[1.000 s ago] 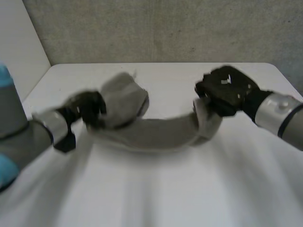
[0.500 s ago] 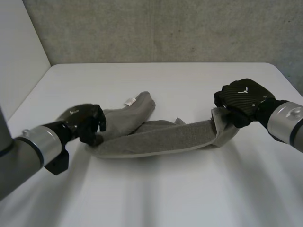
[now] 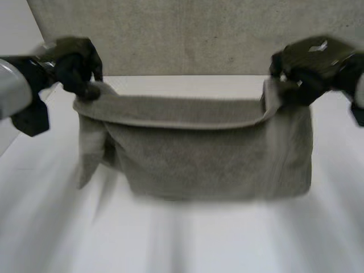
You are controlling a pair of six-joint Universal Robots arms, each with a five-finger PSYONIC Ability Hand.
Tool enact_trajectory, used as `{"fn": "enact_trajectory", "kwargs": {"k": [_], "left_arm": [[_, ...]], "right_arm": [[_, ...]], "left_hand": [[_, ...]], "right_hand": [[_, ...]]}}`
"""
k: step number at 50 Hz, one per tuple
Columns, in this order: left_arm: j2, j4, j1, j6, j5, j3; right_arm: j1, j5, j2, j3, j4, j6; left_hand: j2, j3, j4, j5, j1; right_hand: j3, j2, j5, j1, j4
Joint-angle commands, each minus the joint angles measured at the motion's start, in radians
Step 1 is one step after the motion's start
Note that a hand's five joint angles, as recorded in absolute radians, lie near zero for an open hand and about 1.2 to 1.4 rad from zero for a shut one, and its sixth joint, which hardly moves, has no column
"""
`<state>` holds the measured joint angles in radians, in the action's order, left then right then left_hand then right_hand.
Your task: Fold the towel.
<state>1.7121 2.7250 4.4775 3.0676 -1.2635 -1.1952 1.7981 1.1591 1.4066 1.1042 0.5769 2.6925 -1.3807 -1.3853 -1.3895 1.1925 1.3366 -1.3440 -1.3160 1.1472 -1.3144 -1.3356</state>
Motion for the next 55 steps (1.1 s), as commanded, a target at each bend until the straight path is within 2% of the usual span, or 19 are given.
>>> {"fn": "enact_trajectory", "kwargs": {"k": [1, 4, 6, 7, 9, 10, 12, 13, 15, 17, 19, 22, 27, 32, 37, 42, 47, 50, 55], "left_arm": [[0.366, -0.031, -0.015, 0.0, -0.01, 0.201], [0.429, -0.053, -0.015, 0.0, -0.017, 0.276], [0.536, -0.093, -0.018, 0.0, -0.033, 0.472], [0.537, -0.093, -0.018, 0.0, -0.033, 0.473], [0.61, -0.097, -0.03, 0.0, -0.06, 0.703], [0.61, -0.097, -0.031, 0.0, -0.06, 0.704], [0.639, -0.078, -0.04, -0.001, -0.092, 0.923], [0.639, -0.077, -0.04, -0.001, -0.093, 0.924], [0.639, -0.041, -0.043, -0.009, -0.109, 1.016], [0.617, 0.092, -0.07, -0.03, -0.125, 1.115], [0.585, 0.164, -0.093, -0.05, -0.129, 1.111], [0.517, 0.264, -0.103, -0.108, -0.132, 1.054], [0.453, 0.315, -0.095, -0.185, -0.119, 0.869], [0.426, 0.326, -0.049, -0.187, -0.116, 0.672], [0.42, 0.328, -0.023, -0.184, -0.114, 0.477], [0.423, 0.326, -0.001, -0.112, -0.116, 0.275], [0.442, 0.366, 0.029, 0.115, -0.112, -0.005], [0.455, 0.389, 0.029, 0.195, -0.112, -0.116], [0.449, 0.39, 0.012, 0.243, -0.112, -0.219]], "right_arm": [[0.096, 0.132, -0.294, -0.12, 0.009, -0.118], [0.115, 0.168, -0.345, -0.191, 0.008, -0.12], [0.135, 0.22, -0.426, -0.349, 0.0, -0.112], [0.135, 0.22, -0.426, -0.349, 0.0, -0.112], [0.142, 0.254, -0.483, -0.537, -0.041, -0.088], [0.142, 0.254, -0.483, -0.538, -0.042, -0.088], [0.153, 0.272, -0.505, -0.708, -0.132, 0.004], [0.153, 0.272, -0.505, -0.708, -0.132, 0.004], [0.153, 0.278, -0.502, -0.768, -0.183, 0.075], [0.141, 0.268, -0.488, -0.842, -0.261, 0.194], [0.141, 0.266, -0.47, -0.865, -0.285, 0.239], [0.139, 0.258, -0.454, -0.879, -0.282, 0.25], [0.141, 0.237, -0.457, -0.845, -0.22, 0.21], [0.138, 0.22, -0.457, -0.721, -0.164, 0.158], [0.136, 0.145, -0.453, -0.546, -0.161, 0.073], [0.119, 0.083, -0.453, -0.356, -0.173, 0.003], [0.084, 0.044, -0.453, -0.068, -0.285, -0.092], [0.061, 0.042, -0.442, 0.047, -0.34, -0.135], [0.035, 0.042, -0.376, 0.175, -0.401, -0.141]], "left_hand": [[-0.016, -0.011, -0.007, 0.029, 0.06], [-0.016, -0.011, -0.007, 0.029, 0.06], [-0.016, -0.011, -0.007, 0.029, 0.06], [-0.016, -0.011, -0.007, 0.029, 0.06], [-0.016, -0.011, -0.007, 0.029, 0.06], [-0.016, -0.011, -0.007, 0.029, 0.06], [-0.016, -0.011, -0.007, 0.029, 0.06], [-0.016, -0.011, -0.007, 0.029, 0.06], [-0.016, -0.011, -0.007, 0.029, 0.06], [-0.016, -0.011, -0.007, 0.029, 0.06], [-0.016, -0.011, -0.007, 0.029, 0.06], [-0.016, -0.011, -0.007, 0.029, 0.06], [-0.016, -0.011, -0.007, 0.029, 0.06], [-0.016, -0.011, -0.007, 0.029, 0.06], [-0.016, -0.011, -0.007, 0.029, 0.06], [-0.016, -0.011, -0.007, 0.029, 0.06], [-0.016, -0.011, -0.007, 0.029, 0.06], [-0.016, -0.011, -0.007, 0.029, 0.06], [-0.016, -0.011, -0.007, 0.029, 0.06]], "right_hand": [[-0.052, -0.08, 0.075, -0.082, -0.061], [-0.052, -0.08, 0.075, -0.082, -0.061], [-0.052, -0.08, 0.075, -0.082, -0.061], [-0.052, -0.08, 0.075, -0.082, -0.061], [-0.052, -0.08, 0.075, -0.082, -0.061], [-0.052, -0.08, 0.075, -0.082, -0.061], [-0.052, -0.08, 0.075, -0.082, -0.061], [-0.052, -0.08, 0.075, -0.082, -0.061], [-0.052, -0.08, 0.075, -0.082, -0.061], [-0.052, -0.08, 0.075, -0.082, -0.061], [-0.052, -0.08, 0.075, -0.082, -0.061], [-0.052, -0.08, 0.075, -0.082, -0.061], [-0.052, -0.08, 0.075, -0.082, -0.061], [-0.052, -0.08, 0.075, -0.082, -0.061], [-0.052, -0.08, 0.075, -0.082, -0.061], [-0.052, -0.08, 0.075, -0.082, -0.061], [-0.052, -0.08, 0.075, -0.082, -0.061], [-0.052, -0.08, 0.075, -0.082, -0.061], [-0.052, -0.08, 0.075, -0.082, -0.061]]}}
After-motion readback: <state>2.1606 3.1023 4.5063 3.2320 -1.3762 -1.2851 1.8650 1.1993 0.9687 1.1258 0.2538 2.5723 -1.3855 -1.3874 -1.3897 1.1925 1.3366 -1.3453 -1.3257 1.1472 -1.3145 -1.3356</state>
